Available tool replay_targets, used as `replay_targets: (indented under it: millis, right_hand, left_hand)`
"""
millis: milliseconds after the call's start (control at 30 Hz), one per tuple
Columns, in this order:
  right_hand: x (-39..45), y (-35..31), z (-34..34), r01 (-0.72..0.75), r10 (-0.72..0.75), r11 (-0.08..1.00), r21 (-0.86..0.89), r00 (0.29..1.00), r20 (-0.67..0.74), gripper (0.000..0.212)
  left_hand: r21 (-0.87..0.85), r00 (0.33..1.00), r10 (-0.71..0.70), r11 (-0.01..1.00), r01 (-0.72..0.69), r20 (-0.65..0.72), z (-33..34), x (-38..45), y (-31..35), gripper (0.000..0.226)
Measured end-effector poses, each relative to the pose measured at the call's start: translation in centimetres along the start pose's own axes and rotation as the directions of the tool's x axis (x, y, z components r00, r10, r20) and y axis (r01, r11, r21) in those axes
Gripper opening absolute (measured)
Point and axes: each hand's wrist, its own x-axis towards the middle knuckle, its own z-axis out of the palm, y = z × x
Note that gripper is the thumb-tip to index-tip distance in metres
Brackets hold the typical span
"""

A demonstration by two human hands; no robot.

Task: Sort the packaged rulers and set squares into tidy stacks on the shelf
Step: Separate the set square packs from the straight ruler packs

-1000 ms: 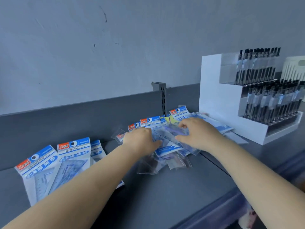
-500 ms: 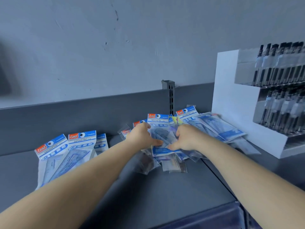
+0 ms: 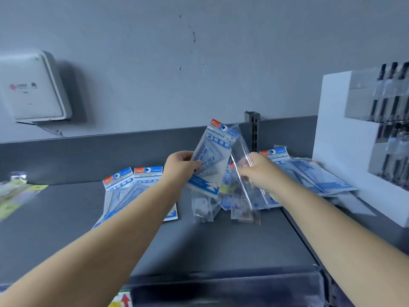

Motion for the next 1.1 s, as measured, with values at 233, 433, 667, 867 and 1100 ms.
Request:
replay_targets:
  millis: [233, 433, 667, 867, 1100]
  right_hand:
    - [-2.1, -4.3, 2.9, -0.009, -0.084, 0.923, 0.386, 0.971, 0.223, 0.021]
    - [-3.2, -6.6, 6.3, 0.022, -0.166, 0.907, 0.421, 0.937, 0.307, 0.025]
    - [-4.3, -8.9, 10.6, 0.020, -0.178, 0.908, 0.418, 0.923, 0.342, 0.027]
    - [-5.7, -13.4, 17.0, -0.010, -0.170, 0.875, 0.485, 0.930, 0.326, 0.028]
    - [-6.8, -19.9, 26.3, -0.116, -0.124, 0.828, 0.548, 0.916, 0.381, 0.030]
  left_hand:
    - [-0.250, 0.973, -0.123, 0.966, 0.072, -0.196, -5.8, -3.4, -0.4, 0.034]
    - [-0.209, 0.944, -0.107, 0.977, 0.042, -0.311, -9.1, -4.8, -2.1, 0.035]
    - [0.144, 0.942, -0.003, 0.988, 0.055, -0.336, -12.6, -3.8, -4.5, 0.045]
    - [0.651, 0.967, 0.199, 0.757, -0.046, -0.162, -21.3, -5.1, -6.1, 0.028]
    - [0.962, 0.955, 0.291, 0.270, -0.028, -0.054, -33.1, -7.2, -8.4, 0.036]
